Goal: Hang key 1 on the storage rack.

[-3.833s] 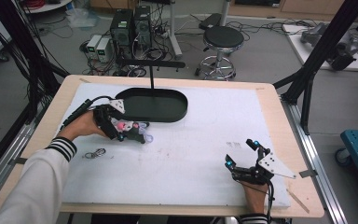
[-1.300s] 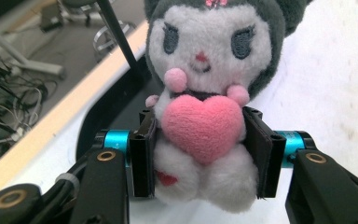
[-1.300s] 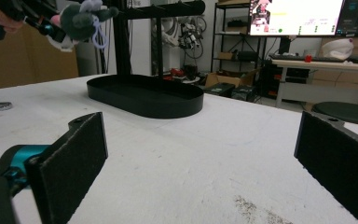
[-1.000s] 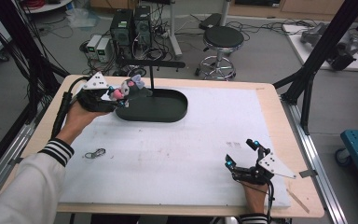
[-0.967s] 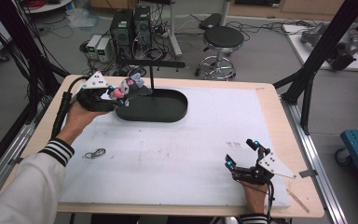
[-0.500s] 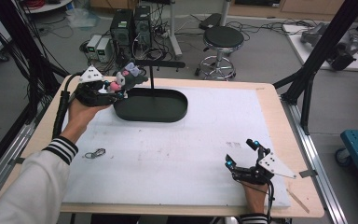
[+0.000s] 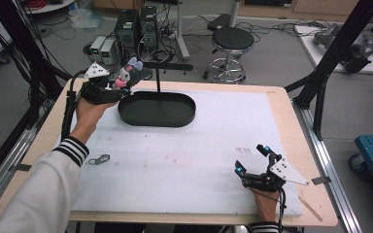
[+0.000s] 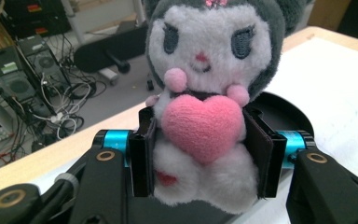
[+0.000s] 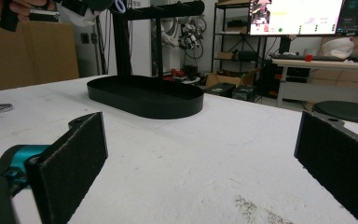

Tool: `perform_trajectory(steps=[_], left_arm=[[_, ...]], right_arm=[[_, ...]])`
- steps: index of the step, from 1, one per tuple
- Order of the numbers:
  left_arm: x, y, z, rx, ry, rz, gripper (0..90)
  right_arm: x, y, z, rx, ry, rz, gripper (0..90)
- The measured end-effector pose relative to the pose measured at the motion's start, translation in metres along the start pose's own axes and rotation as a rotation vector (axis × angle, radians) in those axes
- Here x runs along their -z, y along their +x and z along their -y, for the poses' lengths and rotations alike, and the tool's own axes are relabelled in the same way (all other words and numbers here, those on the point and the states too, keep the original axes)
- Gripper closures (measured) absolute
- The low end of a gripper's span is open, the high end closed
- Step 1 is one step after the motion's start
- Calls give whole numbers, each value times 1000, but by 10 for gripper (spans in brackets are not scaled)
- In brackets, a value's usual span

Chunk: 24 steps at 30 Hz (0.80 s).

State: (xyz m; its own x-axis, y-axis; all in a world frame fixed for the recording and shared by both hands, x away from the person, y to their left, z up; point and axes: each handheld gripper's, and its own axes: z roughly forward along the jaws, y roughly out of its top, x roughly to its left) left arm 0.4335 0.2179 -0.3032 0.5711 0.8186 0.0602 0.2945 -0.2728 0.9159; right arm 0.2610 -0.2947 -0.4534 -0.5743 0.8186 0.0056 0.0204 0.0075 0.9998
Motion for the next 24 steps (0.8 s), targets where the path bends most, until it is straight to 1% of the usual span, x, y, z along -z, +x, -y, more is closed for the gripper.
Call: perform_trajectory(steps=[2, 5, 6, 7, 8, 10, 12, 15, 20, 22, 24], left_arm=[[0, -2, -5, -9, -11, -5, 520], [-1, -3, -8, -12, -17, -6, 520], [-2, -4, -11, -13, -22, -13, 520], [-2, -4, -11, -13, -22, -13, 520], [-4, -4, -12, -3, -31, -11, 520], [-5, -4, -13, -7, -27, -15, 520], [-9, -3, -12, 4, -25, -12, 520], [-12, -3, -11, -1, -21, -19, 520], [-18, 0, -9, 22, -19, -33, 520], [-22, 2, -6, 28, -10, -43, 520], [-23, 3, -5, 21, -1, -47, 520]], right_arm=[[0, 0, 0, 1, 0, 0, 18], [0, 0, 0, 1, 0, -1, 18], [0, 0, 0, 3, -1, -1, 18], [0, 0, 0, 4, -1, -1, 18], [0, 0, 0, 3, -1, -1, 18], [0, 0, 0, 0, -1, -1, 18], [0, 0, 0, 2, -2, -1, 18], [0, 0, 0, 1, -1, 0, 18], [0, 0, 0, 3, -2, -2, 18], [0, 0, 0, 2, -2, -2, 18], [0, 0, 0, 2, -2, -2, 18]])
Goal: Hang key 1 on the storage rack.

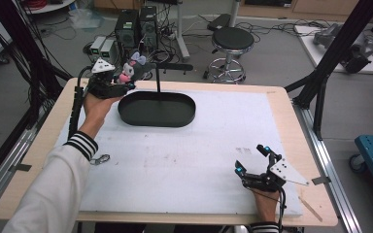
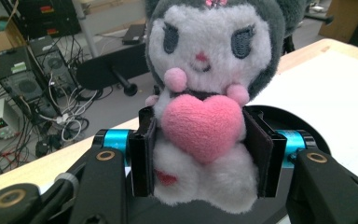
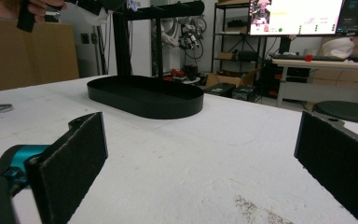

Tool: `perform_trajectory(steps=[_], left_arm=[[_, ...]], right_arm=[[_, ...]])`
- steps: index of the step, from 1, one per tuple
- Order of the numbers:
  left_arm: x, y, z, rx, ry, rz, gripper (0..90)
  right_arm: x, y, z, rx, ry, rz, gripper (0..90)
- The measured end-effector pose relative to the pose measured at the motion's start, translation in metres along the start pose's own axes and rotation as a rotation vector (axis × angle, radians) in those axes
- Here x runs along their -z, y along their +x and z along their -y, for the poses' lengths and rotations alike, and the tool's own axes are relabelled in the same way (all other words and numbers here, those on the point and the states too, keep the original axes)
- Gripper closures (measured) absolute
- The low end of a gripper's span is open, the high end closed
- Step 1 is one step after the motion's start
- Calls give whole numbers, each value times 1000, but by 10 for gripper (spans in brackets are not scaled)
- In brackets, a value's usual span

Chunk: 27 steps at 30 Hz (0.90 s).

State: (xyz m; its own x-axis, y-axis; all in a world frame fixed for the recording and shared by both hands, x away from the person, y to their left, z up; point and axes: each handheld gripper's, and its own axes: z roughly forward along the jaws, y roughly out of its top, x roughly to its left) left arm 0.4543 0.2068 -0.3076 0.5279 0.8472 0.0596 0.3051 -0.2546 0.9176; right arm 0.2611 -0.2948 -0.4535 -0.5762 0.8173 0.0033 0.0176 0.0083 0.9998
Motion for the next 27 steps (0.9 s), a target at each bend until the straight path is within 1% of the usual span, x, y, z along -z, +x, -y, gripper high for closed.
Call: perform_trajectory(steps=[5, 7, 10, 13, 16, 17, 18, 20, 25, 27], left_arm=[[-1, 0, 3, 7, 5, -9, 520], [-1, 0, 4, -7, 20, -14, 520], [0, 1, 4, -5, 22, -22, 520], [1, 1, 4, -14, 34, -32, 520], [0, 1, 4, -9, 43, -57, 520], [0, 1, 4, -9, 43, -57, 520], [-1, 1, 4, -12, 42, -71, 520], [-1, 1, 4, -13, 44, -77, 520], [-2, -1, 4, -19, 44, -73, 520], [-2, -2, 4, -20, 45, -78, 520]], right_arm=[[0, 0, 0, 2, 0, -1, 18], [0, 0, 0, -1, 0, -1, 18], [0, 0, 0, -1, 0, 0, 18], [0, 0, 0, -1, 0, -2, 18], [0, 0, 0, 0, 0, 0, 18], [0, 0, 0, 0, -1, -1, 18], [0, 0, 0, -2, -1, -1, 18], [0, 0, 0, -2, -1, -1, 18], [0, 0, 0, -4, -3, -2, 18], [0, 0, 0, -2, -1, -2, 18]])
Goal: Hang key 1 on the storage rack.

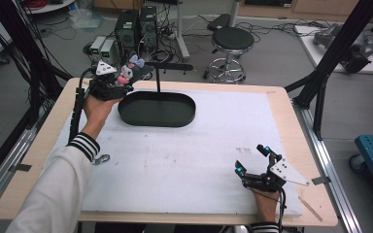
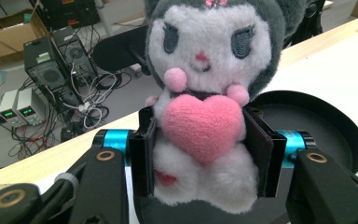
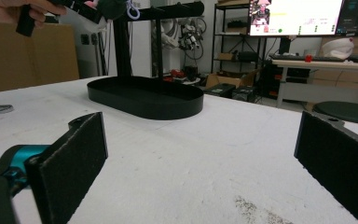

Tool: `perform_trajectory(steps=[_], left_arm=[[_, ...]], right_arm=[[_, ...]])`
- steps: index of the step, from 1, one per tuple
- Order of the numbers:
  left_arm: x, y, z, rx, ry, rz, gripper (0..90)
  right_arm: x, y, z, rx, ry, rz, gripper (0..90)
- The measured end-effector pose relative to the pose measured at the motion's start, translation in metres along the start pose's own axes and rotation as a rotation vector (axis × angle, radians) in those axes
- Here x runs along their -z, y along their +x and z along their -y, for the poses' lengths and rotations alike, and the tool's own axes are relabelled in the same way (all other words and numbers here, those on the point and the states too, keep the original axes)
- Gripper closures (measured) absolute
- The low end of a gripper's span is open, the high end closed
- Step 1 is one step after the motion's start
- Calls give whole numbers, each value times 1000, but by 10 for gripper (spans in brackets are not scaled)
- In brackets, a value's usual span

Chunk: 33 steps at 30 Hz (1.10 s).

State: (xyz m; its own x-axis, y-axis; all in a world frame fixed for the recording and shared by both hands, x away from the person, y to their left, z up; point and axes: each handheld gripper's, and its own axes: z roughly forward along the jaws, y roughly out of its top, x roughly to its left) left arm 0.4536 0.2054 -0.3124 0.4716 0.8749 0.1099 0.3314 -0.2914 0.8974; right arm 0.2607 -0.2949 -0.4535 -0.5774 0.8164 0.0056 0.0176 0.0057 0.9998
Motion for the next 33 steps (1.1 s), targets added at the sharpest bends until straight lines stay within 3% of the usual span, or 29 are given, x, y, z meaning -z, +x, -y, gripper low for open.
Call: perform_trajectory(steps=[10, 13, 19, 25, 29, 33], left_arm=[[-6, -2, 8, -7, 45, -24, 520], [-8, -2, 10, 18, 32, -18, 520], [-8, -2, 12, 9, 45, -25, 520], [-10, -3, 19, -6, 93, -26, 520], [-11, -2, 19, -3, 97, -33, 520], [-15, -5, 22, -20, 140, -41, 520]], right_arm=[[0, 0, 0, -5, 1, 1, 18], [0, 0, 0, -5, 0, 1, 18], [0, 0, 0, -6, 0, 0, 18], [0, 0, 0, -5, 0, 0, 18], [0, 0, 0, -5, 0, 1, 18], [0, 0, 0, -3, 0, 0, 18]])
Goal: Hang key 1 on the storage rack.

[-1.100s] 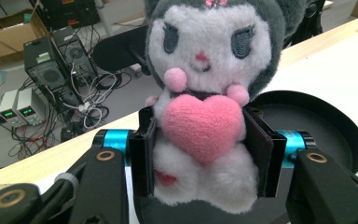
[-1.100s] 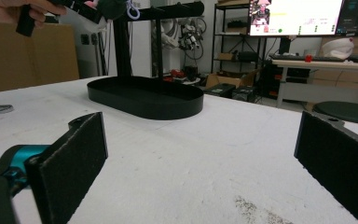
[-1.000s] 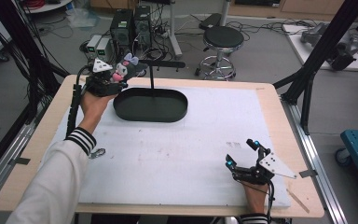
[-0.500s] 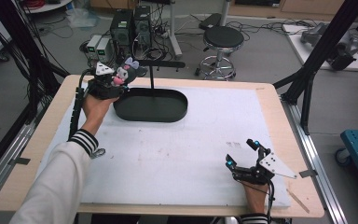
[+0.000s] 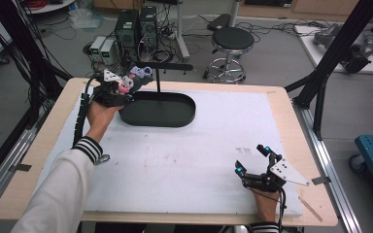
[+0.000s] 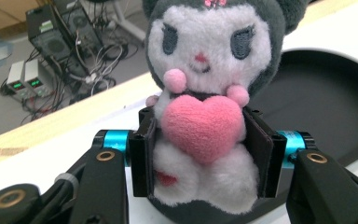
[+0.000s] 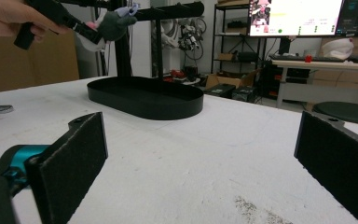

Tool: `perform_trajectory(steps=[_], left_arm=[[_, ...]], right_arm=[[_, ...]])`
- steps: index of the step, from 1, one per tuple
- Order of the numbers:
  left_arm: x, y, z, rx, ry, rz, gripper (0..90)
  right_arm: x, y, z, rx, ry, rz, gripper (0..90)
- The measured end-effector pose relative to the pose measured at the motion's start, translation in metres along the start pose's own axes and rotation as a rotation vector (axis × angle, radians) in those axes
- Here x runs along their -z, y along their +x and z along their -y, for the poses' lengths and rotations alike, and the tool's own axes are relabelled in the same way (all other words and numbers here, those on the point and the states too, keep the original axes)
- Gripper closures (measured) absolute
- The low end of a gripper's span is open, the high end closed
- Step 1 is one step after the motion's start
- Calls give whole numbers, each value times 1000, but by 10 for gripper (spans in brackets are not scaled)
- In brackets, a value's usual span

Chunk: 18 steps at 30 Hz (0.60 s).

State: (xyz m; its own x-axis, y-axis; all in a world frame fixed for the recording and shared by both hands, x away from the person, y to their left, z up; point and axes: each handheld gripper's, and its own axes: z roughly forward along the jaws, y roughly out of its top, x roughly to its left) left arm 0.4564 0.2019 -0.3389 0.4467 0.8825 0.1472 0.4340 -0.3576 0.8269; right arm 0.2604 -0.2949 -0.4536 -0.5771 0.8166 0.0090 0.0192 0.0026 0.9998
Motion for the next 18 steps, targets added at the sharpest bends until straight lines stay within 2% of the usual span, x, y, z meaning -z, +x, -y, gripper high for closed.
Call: perform_trajectory(steps=[4, 6, 10, 18], left_arm=[[-4, -4, 1, -7, 22, 5, 520], [-8, -8, 2, -25, 54, 9, 520], [-11, -9, 3, -39, 74, 16, 520], [-14, -10, 5, -37, 104, 54, 520]], right_arm=[[0, 0, 0, 1, 1, 0, 18], [0, 0, 0, -2, 1, 0, 18], [0, 0, 0, -2, 0, 0, 18], [0, 0, 0, -1, 0, 0, 18]])
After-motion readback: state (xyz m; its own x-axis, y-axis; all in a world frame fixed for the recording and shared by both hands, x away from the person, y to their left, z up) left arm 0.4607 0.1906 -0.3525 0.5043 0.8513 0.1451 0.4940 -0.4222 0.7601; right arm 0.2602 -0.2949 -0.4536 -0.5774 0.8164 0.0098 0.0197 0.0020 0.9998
